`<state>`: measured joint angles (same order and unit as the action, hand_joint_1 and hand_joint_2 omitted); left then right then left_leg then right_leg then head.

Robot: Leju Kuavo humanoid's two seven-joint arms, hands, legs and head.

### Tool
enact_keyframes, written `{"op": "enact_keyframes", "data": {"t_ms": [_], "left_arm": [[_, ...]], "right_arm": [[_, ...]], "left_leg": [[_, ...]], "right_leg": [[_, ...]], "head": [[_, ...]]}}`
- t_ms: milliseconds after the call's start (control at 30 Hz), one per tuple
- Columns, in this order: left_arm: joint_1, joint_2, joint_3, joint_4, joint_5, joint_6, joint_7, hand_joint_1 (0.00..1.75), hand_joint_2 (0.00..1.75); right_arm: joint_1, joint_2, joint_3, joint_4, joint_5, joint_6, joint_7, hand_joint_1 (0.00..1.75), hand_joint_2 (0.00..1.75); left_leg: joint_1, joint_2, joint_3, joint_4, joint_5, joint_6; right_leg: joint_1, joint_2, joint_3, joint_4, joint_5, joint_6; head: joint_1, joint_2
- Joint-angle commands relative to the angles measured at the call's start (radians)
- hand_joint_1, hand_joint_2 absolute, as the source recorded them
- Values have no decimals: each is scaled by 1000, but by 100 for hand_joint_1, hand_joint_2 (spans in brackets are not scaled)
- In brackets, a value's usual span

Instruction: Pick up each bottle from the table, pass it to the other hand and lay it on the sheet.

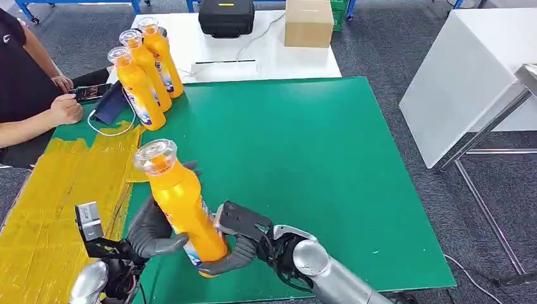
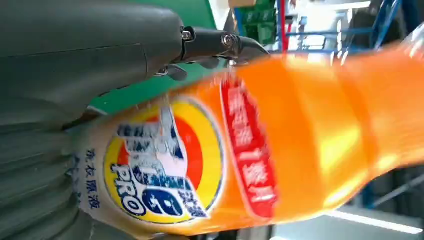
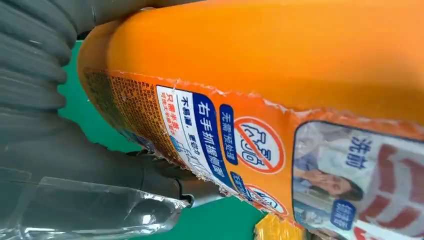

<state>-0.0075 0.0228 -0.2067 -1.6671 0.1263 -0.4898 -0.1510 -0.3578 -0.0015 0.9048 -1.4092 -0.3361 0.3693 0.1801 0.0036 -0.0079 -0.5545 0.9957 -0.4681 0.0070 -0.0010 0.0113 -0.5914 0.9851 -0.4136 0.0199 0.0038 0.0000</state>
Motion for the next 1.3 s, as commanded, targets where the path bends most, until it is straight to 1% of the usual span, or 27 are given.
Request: {"op": "enact_keyframes", "data": {"t_ms": [33,200,300,333,367,400,667,767,833,1000,1033,1100,1167,1300], "left_arm": [[-39,69,-93,89,-41,-15,-13,0,175],[-42,88,-118,85,-24,-39,-30,0,175],[-50,114,-137,91,-18,-67,-48,0,175],[-49,117,-139,93,-17,-70,-52,16,175],[-49,117,-139,93,-14,-73,-56,159,175],[-49,118,-141,95,-12,-76,-61,175,175],[-48,109,-130,100,-4,-77,-70,175,175],[-48,109,-130,100,-4,-77,-70,175,175],[-48,108,-129,100,-4,-76,-71,175,175],[-49,102,-119,105,-4,-75,-75,175,175],[-48,99,-115,104,-9,-66,-76,175,175],[-46,94,-97,102,-37,-41,-76,175,175],[-41,89,-63,104,-56,-1,-51,175,175],[-43,94,-56,106,-52,-6,-50,175,175]], "right_arm": [[-94,-7,118,65,-23,4,8,175,175],[-101,-11,128,75,-43,4,10,175,175],[-106,-9,132,84,-47,9,7,175,175],[-107,-8,132,87,-48,10,6,175,175],[-108,-7,133,89,-48,11,6,175,175],[-109,-7,134,91,-48,13,5,175,175],[-109,-9,135,97,-45,12,4,175,175],[-109,-9,135,97,-45,12,4,175,175],[-109,-9,135,97,-44,12,3,175,175],[-105,-10,129,102,-35,9,-1,175,175],[-104,-11,128,101,-30,8,-4,175,175],[-100,-14,119,94,4,-12,-15,175,175],[-89,-25,103,79,43,-46,-25,175,175],[-87,-30,98,73,42,-46,-24,175,175]], "left_leg": [[0,1,3,-1,-1,0],[0,1,5,-1,-1,-1],[-1,1,2,-1,0,0],[0,1,4,-1,-1,-1],[0,1,3,-1,0,0],[0,1,2,-1,0,0],[0,1,3,-1,-1,0],[0,0,2,-1,0,0],[0,1,5,-1,-1,-1],[0,0,2,-1,0,0],[0,0,3,-1,-1,0],[0,0,4,-1,-1,0],[0,0,2,-1,0,0],[0,0,2,-1,0,0]], "right_leg": [[0,0,3,-1,-1,0],[1,-1,4,-1,-1,0],[0,0,2,0,0,0],[0,-1,3,-1,-1,0],[0,0,3,-1,0,0],[0,0,2,-1,0,0],[0,-1,3,-1,-1,0],[0,-1,2,-1,0,0],[1,-1,5,-1,-1,0],[0,-1,2,-1,0,0],[0,-1,3,-1,-1,0],[0,-1,4,-1,-1,0],[0,-1,2,-1,0,0],[0,-1,2,-1,0,0]], "head": [[0,0],[0,0],[0,0],[0,0],[0,0],[0,0],[0,0],[0,0],[0,0],[0,0],[0,0],[0,0],[0,0],[0,0]]}}
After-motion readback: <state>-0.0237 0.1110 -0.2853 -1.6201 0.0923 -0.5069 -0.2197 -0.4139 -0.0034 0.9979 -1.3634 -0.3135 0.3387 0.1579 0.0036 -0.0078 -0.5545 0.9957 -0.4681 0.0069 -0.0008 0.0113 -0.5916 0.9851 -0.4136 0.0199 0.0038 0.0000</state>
